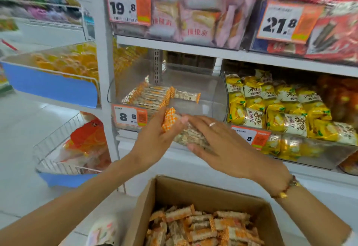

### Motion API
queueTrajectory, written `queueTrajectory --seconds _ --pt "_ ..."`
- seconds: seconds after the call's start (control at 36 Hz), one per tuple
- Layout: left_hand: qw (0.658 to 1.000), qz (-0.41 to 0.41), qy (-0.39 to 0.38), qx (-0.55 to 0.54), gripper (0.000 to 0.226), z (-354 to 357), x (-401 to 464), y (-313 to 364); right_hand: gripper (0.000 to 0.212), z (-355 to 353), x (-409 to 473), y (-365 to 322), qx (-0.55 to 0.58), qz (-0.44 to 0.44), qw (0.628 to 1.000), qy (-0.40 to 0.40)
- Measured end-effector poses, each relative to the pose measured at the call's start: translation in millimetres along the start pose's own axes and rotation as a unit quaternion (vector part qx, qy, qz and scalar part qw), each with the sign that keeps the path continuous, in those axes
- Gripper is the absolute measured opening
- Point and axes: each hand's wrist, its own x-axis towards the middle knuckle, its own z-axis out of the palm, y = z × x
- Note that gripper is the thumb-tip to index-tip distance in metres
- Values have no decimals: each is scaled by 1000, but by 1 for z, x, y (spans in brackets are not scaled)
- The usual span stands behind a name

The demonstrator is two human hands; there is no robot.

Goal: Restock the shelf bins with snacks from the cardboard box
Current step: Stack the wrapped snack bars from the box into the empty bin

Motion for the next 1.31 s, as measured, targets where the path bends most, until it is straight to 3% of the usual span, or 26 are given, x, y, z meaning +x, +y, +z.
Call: queueTrajectory --seconds 0.06,0.14,0.25,0.42,0.61,0.81,1.03,1.31 --pt "1000 4 9 -9 15 -7 12 3 60 -14 16 0 -19 -7 1000 -19" --pt "997 44 65 22 47 -18 34 -13 61 -23 44 2 -10 5 999 -32" --pt "966 72 168 185 53 -37 54 -54 62 -20 82 23 -51 64 996 -29" --pt "902 63 122 409 51 -44 64 -108 64 7 150 91 -113 162 973 -119" --pt "889 63 156 426 40 -37 68 -114 64 62 212 148 -109 223 955 -161" --pt "889 55 143 431 40 -38 69 -114 62 100 229 149 -135 222 954 -152" --pt "893 62 140 423 37 -39 66 -110 69 106 217 146 -129 305 926 -182" --pt "895 57 149 417 39 -36 67 -112 71 108 226 139 -50 243 954 -167"
